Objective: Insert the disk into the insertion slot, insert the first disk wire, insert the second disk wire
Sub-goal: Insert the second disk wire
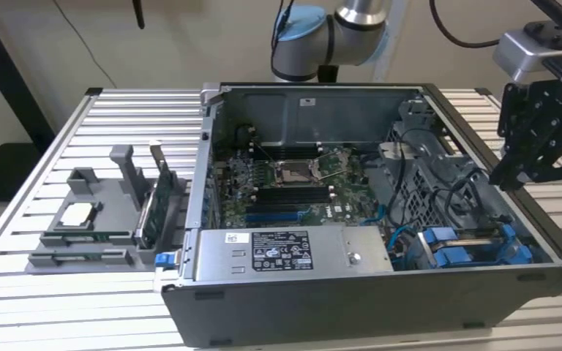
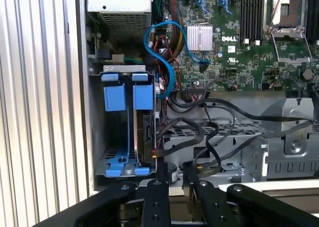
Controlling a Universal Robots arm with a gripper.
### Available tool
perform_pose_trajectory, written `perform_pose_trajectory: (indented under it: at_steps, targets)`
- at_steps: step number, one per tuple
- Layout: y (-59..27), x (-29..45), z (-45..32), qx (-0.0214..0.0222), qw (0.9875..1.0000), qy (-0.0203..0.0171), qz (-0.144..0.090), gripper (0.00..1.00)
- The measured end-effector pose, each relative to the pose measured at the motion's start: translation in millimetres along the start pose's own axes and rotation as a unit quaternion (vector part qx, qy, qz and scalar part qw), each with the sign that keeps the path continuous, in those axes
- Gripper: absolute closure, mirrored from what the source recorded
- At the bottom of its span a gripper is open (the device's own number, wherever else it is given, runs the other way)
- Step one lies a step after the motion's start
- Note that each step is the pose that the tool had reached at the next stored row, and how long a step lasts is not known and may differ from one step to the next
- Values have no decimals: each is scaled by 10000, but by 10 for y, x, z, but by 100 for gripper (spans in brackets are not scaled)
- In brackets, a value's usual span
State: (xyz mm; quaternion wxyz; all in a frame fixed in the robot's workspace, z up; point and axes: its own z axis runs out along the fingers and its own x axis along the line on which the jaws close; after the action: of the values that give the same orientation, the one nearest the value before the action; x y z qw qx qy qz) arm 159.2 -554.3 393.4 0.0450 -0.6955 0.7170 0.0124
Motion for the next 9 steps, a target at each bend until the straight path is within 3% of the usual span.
perform_pose_trajectory:
  at_steps: [9]
  targets:
    - [-42,-167,12,-23,10000,2,2,73]
